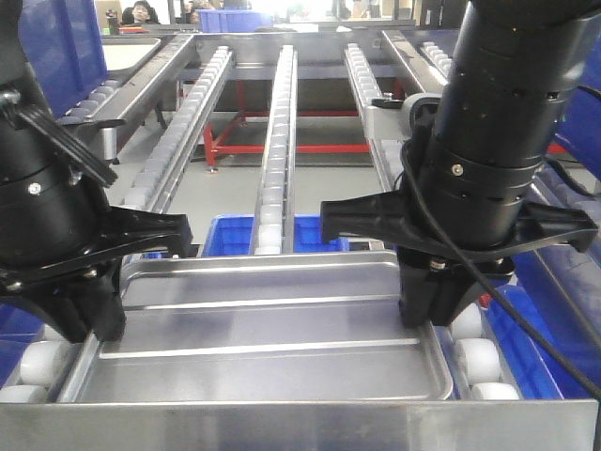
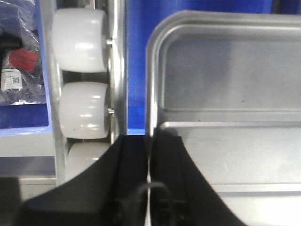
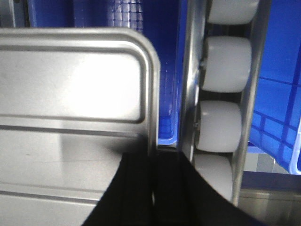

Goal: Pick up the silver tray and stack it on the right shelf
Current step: 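Lift the silver tray with both grippers and pull it toward the robot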

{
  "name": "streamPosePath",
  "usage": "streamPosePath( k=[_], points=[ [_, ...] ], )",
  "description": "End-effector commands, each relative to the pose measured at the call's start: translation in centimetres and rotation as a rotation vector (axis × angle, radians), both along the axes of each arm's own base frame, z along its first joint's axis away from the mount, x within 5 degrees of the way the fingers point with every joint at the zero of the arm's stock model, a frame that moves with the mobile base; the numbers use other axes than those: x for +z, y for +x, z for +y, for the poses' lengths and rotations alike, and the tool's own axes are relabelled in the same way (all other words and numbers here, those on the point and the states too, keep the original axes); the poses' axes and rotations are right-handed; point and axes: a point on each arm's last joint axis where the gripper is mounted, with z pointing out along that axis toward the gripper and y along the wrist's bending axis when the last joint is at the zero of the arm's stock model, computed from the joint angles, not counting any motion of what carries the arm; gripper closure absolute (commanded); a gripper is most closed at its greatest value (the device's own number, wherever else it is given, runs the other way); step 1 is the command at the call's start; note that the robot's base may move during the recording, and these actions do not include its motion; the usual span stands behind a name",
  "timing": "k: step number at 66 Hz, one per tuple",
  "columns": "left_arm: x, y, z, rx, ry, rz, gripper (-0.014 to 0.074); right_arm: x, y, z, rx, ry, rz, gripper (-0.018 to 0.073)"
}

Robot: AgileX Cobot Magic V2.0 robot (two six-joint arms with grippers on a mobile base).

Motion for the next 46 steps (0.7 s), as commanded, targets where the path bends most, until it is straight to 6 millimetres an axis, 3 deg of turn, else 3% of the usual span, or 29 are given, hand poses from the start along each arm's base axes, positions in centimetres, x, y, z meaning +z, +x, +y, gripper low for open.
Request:
streamPosePath(
  k=[1,22,46],
  points=[
    [1.4,0.2,-0.4,0.010,-0.046,-0.045,0.0687,2.0,0.4,0.2,0.006,0.037,-0.068,0.0498],
    [1.9,0.3,-0.5,0.025,-0.044,-0.019,0.0687,2.6,0.3,0.2,0.006,0.052,-0.089,0.0498],
    [7.2,1.4,-1.0,0.014,-0.034,-0.054,0.0687,7.5,0.5,0.1,-0.020,0.066,-0.125,0.0498]
  ],
)
